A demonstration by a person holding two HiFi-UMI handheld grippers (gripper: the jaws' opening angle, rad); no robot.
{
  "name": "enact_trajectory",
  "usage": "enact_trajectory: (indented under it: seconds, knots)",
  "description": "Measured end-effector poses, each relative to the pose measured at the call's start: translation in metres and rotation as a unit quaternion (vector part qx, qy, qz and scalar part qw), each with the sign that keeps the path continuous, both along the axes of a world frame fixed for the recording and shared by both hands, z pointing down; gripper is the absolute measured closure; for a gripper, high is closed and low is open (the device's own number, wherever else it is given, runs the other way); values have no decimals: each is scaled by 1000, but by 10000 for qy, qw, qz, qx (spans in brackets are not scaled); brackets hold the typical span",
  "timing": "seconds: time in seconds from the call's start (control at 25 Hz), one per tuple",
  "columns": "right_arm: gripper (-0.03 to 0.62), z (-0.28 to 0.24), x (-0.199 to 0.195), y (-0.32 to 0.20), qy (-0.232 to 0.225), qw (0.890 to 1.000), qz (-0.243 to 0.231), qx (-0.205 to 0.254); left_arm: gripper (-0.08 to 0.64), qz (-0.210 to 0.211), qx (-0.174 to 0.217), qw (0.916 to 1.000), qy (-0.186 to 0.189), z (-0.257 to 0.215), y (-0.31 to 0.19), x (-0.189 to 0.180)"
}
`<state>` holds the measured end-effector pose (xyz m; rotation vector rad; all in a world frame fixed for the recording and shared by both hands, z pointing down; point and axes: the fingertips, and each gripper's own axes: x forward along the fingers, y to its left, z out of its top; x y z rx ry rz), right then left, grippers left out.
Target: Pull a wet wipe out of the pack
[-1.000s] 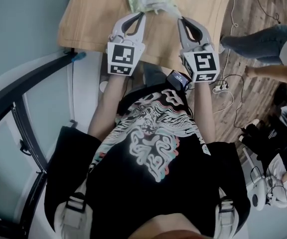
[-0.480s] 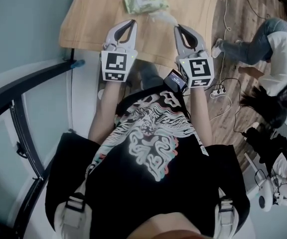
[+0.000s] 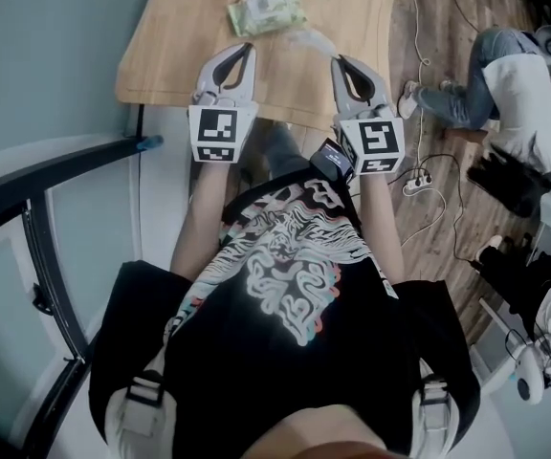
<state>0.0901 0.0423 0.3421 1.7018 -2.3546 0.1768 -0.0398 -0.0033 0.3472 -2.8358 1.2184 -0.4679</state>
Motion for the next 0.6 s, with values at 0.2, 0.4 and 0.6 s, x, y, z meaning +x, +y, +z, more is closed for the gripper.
enact_trajectory:
  seconds: [0.2,0.4,0.6]
  knots:
    - [591,-13,0,17,-12,9998,87,157,572,29,134,9999,44,-13,16,-3]
    - [591,-20,4,33,12,9994,234,248,572,73,202,9997,101,-19,26,-1]
    - [591,-28,14,46,-3,9986,399,336,572,106,355,9993,105,-30,33,3]
